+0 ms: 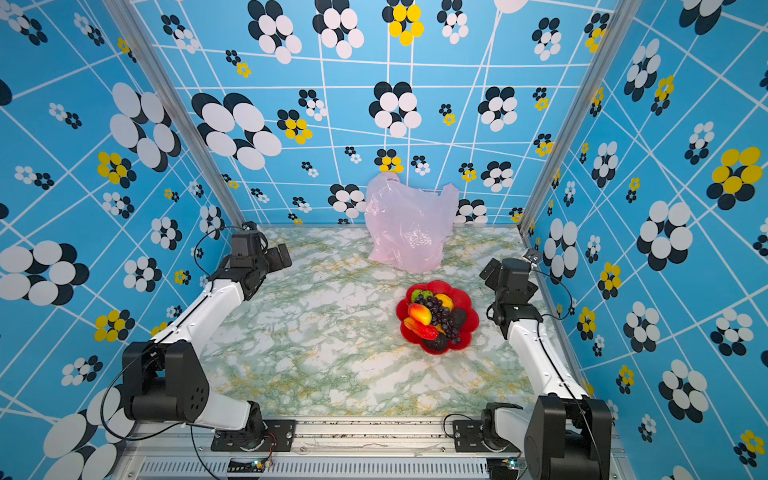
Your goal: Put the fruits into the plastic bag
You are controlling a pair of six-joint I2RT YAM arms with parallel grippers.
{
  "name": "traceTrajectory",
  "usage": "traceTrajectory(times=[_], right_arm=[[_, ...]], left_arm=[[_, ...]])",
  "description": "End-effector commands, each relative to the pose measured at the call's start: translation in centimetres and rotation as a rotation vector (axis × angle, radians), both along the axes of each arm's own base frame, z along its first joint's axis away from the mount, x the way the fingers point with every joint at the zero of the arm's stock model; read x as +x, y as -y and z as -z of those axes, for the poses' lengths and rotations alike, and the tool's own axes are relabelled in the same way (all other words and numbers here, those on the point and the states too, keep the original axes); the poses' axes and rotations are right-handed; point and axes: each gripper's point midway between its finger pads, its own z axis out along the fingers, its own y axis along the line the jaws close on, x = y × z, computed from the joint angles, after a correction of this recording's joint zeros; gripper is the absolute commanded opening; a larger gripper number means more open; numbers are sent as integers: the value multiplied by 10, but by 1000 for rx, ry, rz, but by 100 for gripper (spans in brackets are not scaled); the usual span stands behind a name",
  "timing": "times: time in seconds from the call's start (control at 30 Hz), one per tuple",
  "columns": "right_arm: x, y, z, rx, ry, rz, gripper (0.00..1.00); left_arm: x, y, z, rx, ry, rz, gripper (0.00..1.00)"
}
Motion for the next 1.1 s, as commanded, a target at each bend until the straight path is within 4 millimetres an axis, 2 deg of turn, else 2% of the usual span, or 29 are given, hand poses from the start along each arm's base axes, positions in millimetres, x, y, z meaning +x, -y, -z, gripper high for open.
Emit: traceTrajectory(times=[0.0, 0.07, 0.17, 0.27, 0.33, 0.5, 0.6, 0.77, 0.9, 1.0, 1.07], right_arm=[[-16, -36, 22, 237, -220, -94, 99], [-9, -49, 12, 315, -252, -127, 99], [12, -75, -4, 447, -254, -229, 99], [37, -96, -22, 560, -240, -311, 99], [50, -103, -35, 591, -239, -338, 99], [78, -111, -45, 624, -252, -359, 99], [89, -115, -54, 640, -243, -364, 100], [94, -119, -46, 662, -288, -353, 99], [90, -116, -27, 647, -361, -334, 99], [94, -118, -20, 662, -373, -335, 100], [92, -114, -16, 649, -403, -308, 100]], left_arm=[[-27, 25, 19, -168, -229, -1, 99], [-21, 47, 3, -227, -224, 59, 99], [-14, 82, -15, -309, -230, 157, 99], [-11, 113, -22, -372, -275, 223, 99], [-13, 128, -22, -405, -309, 255, 99], [-7, 168, -28, -537, -315, 336, 99], [-1, 184, -35, -596, -319, 353, 99], [10, 209, -53, -664, -328, 392, 99], [20, 229, -52, -668, -353, 419, 99], [33, 243, -52, -685, -355, 433, 99], [38, 249, -44, -683, -389, 425, 99]])
